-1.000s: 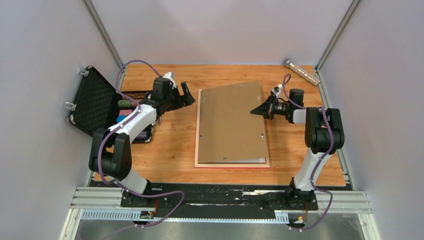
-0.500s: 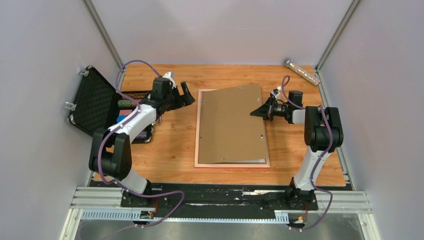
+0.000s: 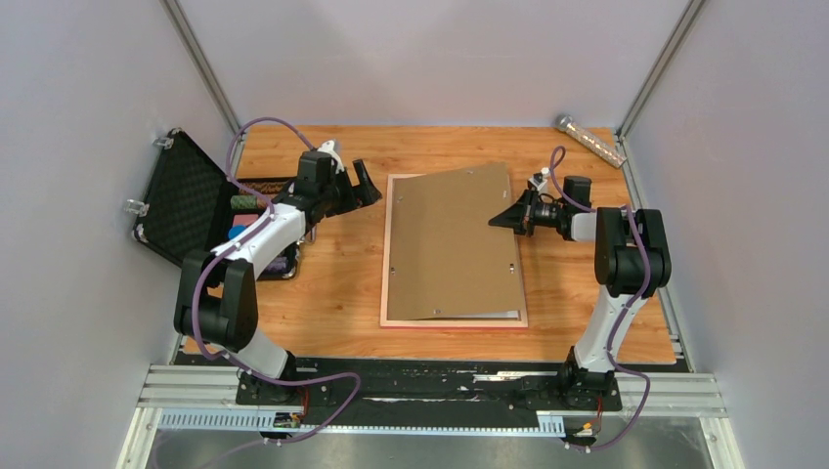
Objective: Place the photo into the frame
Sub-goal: Place the photo frame item at the center of the board.
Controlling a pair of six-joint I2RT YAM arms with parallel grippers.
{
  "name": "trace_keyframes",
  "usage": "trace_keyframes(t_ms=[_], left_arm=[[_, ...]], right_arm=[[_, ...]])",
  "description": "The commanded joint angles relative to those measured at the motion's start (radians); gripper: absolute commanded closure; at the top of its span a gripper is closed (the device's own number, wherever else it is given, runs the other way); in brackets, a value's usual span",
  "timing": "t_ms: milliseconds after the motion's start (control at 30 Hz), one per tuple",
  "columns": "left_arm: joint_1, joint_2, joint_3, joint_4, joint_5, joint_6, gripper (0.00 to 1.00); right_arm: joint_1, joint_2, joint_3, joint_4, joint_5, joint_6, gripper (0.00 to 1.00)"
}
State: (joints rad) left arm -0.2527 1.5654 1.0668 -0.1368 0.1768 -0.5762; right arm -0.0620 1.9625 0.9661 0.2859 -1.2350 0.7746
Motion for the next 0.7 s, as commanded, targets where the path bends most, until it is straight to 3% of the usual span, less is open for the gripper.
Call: trace_keyframes(t_ms=[0, 667], left_arm=[[0.009, 0.000, -0.005, 0.033, 0.004, -0.008, 0.00], [0.010, 0.008, -0.010, 0.036, 0.015, -0.012, 0.00]], right_arm=[[0.011, -0.017, 0.038, 0.017, -0.060, -0.017, 1.00], [0.022, 0.001, 0.080, -0.038, -0.044, -0.074, 1.00]])
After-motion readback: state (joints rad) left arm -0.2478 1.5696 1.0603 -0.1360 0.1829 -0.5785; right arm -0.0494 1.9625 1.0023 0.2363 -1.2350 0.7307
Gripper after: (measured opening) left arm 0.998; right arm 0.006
